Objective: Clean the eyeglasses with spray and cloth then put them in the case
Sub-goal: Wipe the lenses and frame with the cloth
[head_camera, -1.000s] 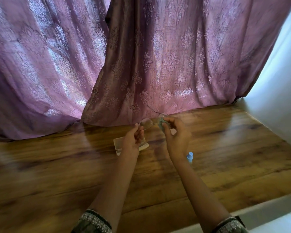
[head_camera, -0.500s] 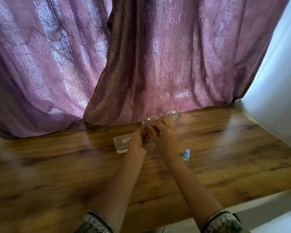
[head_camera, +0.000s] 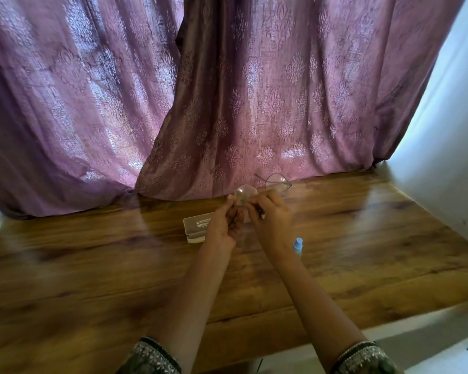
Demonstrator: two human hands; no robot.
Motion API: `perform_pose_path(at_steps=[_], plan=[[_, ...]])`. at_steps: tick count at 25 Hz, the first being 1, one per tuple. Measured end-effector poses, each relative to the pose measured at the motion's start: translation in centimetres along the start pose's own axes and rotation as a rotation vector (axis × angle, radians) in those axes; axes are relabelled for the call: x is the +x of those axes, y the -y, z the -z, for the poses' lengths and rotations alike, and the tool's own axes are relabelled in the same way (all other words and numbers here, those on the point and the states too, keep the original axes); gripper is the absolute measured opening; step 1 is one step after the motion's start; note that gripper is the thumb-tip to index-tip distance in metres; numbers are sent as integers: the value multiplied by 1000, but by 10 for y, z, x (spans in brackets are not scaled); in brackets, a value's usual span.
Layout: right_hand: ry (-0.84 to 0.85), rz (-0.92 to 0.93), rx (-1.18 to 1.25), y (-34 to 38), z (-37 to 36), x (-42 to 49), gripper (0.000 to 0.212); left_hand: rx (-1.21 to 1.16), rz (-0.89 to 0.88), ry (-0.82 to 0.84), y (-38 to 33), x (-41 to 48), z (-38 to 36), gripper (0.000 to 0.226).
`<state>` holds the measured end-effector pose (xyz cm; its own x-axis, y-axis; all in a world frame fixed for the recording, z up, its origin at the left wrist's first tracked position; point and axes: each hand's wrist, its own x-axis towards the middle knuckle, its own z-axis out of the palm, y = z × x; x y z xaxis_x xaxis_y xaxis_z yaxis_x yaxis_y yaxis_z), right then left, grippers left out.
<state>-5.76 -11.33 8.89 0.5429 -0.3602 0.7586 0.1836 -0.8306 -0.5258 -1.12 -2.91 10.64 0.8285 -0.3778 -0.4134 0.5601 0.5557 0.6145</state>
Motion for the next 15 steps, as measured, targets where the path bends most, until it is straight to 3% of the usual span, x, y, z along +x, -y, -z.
perform_pose_path(at_steps=[3,9,15], plan=[[-55,-67,7,1,5,19,5,-1,11,-5,1,3,2,14],[66,31,-27,4,0,-3,6,-30,24,-2,2,3,1,18],[-51,-59,2,2,7,25,3,-27,18,7,3,2,-2,13]])
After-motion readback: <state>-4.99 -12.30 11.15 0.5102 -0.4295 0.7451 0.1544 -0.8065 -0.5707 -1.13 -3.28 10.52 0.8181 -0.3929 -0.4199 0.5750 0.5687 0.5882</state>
